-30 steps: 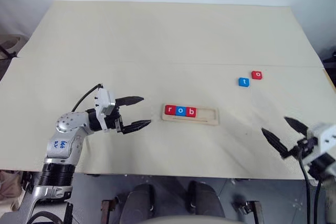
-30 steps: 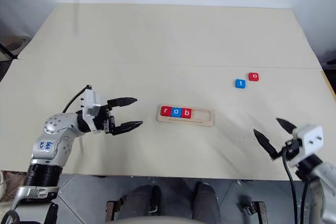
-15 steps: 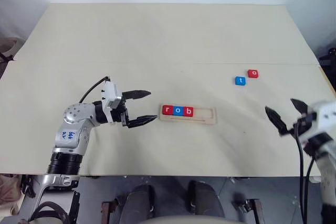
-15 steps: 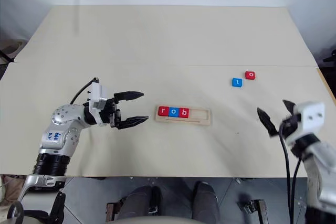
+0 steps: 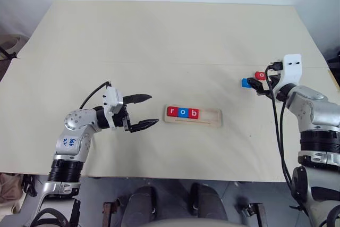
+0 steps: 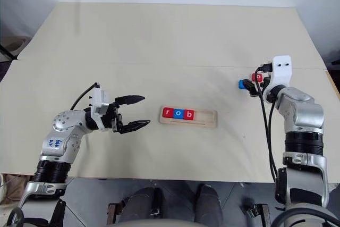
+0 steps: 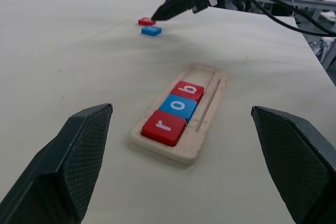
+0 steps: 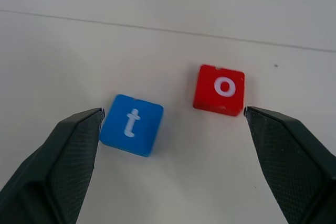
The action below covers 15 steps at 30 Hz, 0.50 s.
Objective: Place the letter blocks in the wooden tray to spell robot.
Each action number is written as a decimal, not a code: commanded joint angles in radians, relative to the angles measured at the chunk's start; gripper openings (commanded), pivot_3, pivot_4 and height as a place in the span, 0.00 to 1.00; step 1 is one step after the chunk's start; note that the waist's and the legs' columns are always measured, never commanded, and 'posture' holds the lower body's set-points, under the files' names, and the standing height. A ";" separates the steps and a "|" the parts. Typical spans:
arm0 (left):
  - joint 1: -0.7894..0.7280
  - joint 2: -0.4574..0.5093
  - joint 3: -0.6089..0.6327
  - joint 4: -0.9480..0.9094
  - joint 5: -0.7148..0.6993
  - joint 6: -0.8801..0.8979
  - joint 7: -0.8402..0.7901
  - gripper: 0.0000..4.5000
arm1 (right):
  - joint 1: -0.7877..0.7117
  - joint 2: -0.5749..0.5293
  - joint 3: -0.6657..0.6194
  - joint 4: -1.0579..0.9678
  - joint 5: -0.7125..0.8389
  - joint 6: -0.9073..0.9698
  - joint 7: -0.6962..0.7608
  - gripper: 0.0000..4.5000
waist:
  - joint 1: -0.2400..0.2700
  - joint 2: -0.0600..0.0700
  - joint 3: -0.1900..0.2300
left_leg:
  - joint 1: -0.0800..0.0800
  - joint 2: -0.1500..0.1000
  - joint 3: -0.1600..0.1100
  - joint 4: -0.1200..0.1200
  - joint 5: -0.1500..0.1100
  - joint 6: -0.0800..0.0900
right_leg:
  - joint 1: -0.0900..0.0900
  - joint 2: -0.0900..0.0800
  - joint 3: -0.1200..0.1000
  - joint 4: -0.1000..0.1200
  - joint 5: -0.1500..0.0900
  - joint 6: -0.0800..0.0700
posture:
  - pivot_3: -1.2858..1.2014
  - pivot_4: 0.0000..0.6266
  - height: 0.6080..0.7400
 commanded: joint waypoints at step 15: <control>0.018 -0.001 0.015 -0.065 -0.008 -0.006 0.035 1.00 | -0.278 0.047 -0.031 0.473 -0.087 -0.229 -0.165 0.99 | -0.026 0.000 0.000 | 0.000 0.000 0.001 -0.001 0.000 0.000 | 0.000 0.000 0.000 0.000 0.000 0.000 | 0.52 0.24 1.00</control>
